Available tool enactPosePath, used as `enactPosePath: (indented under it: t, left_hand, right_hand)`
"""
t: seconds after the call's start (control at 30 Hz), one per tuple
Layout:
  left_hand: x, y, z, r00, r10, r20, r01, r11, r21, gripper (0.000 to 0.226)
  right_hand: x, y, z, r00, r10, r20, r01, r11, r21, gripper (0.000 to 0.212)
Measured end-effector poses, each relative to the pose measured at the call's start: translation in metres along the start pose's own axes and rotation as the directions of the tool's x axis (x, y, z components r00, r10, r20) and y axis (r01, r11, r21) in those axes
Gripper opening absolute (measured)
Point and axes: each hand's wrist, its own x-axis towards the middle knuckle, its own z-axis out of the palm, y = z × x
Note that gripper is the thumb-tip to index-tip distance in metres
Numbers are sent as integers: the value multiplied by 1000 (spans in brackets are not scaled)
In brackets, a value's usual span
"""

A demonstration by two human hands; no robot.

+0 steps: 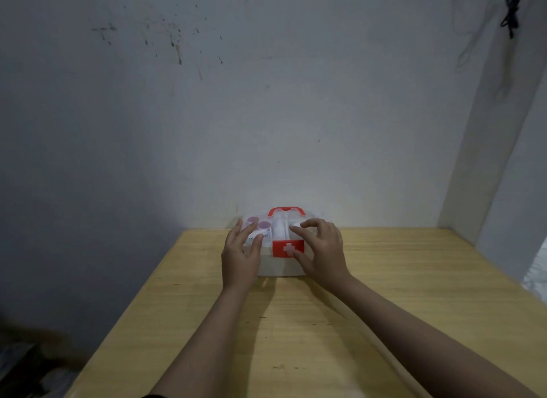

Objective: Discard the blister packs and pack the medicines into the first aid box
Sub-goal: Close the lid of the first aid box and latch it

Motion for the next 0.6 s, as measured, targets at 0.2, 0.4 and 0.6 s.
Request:
enactPosePath:
  t: [0.2,0.4,0.6]
  left_hand:
    - [6,-6,5,1000,-5,-5,4,999,-44,30]
    - [31,-13,26,1000,-3,22,4,998,-61,28]
    - [50,-18,40,999,10,40,-9,1000,-20,26]
  right_hand:
    - [1,4,10,998,-23,-65,21,1000,-22,41]
    - [26,26,20,999,30,-12,-30,999,36,41]
    - [35,36,33,999,48,16,-48,999,-14,41]
